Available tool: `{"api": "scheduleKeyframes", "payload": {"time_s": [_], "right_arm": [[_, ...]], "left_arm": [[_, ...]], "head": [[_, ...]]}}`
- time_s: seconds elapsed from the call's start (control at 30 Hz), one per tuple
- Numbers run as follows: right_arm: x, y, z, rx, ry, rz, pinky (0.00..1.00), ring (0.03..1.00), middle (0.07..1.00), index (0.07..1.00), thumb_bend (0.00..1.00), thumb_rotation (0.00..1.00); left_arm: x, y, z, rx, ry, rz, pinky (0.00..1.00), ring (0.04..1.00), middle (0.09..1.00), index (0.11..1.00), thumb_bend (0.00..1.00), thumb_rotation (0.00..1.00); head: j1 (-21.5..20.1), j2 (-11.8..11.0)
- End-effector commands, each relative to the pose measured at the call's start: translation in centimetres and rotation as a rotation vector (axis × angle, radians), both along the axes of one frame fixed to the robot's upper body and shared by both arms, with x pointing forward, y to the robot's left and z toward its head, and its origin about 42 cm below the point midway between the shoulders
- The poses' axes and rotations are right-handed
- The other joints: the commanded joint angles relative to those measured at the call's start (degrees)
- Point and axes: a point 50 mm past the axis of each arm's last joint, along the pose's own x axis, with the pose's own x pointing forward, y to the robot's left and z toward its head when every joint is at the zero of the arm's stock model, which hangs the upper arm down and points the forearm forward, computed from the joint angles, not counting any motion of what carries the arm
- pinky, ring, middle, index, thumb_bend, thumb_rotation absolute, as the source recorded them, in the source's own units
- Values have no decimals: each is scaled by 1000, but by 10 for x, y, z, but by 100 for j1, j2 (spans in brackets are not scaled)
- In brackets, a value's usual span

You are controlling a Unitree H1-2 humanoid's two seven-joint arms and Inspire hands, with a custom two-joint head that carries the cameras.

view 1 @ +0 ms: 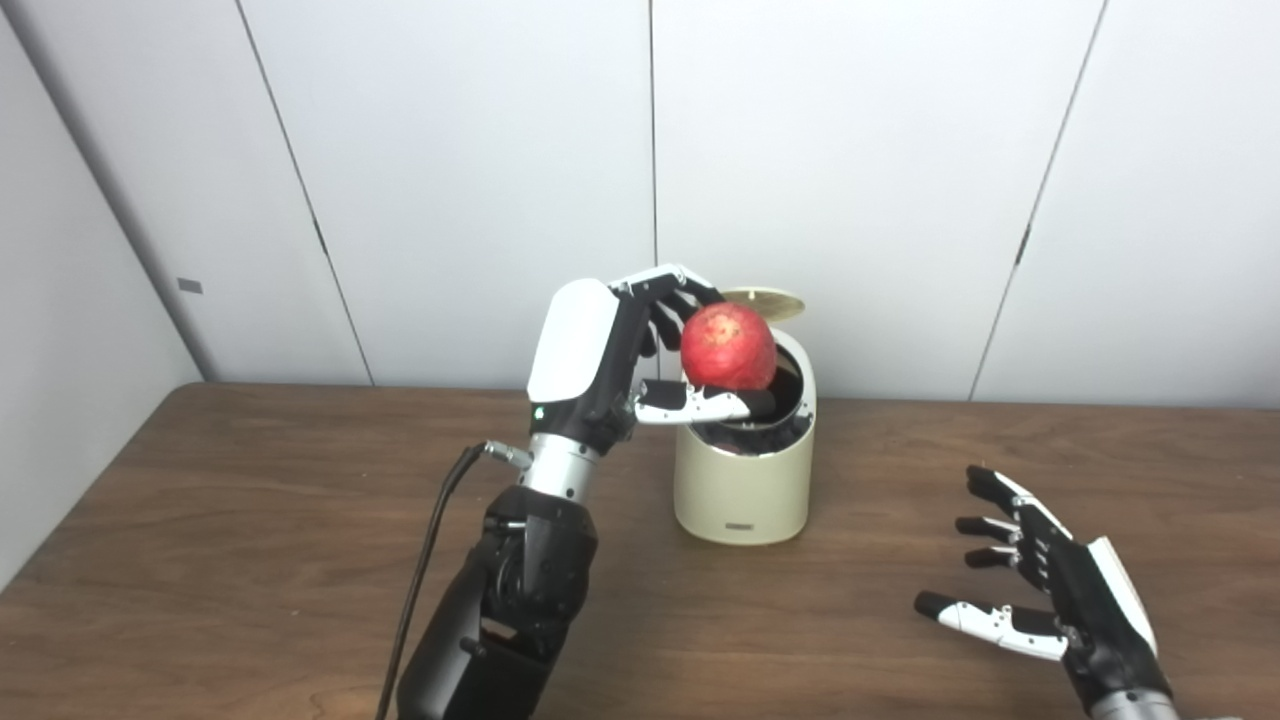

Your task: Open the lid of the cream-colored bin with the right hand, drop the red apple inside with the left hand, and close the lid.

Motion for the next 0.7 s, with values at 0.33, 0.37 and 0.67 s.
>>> {"api": "scheduleKeyframes", "payload": {"time_s": [0.33, 0.37, 0.67], "right_arm": [[3, 0, 14, -25, -94, 10, 642, 769, 899, 873, 694, 224], [3, 0, 15, -24, -93, 11, 643, 773, 901, 874, 693, 223], [-1, -1, 12, -28, -94, 2, 635, 764, 893, 880, 688, 215]], "left_arm": [[16, -12, 11, -8, -132, 18, 287, 394, 462, 497, 525, 0], [18, -13, 10, -3, -147, 27, 292, 397, 466, 494, 525, 0], [34, -15, -4, 39, -285, 93, 339, 401, 467, 495, 526, 0]], "head": [[-80, 7], [-84, 9], [-145, 25]]}}
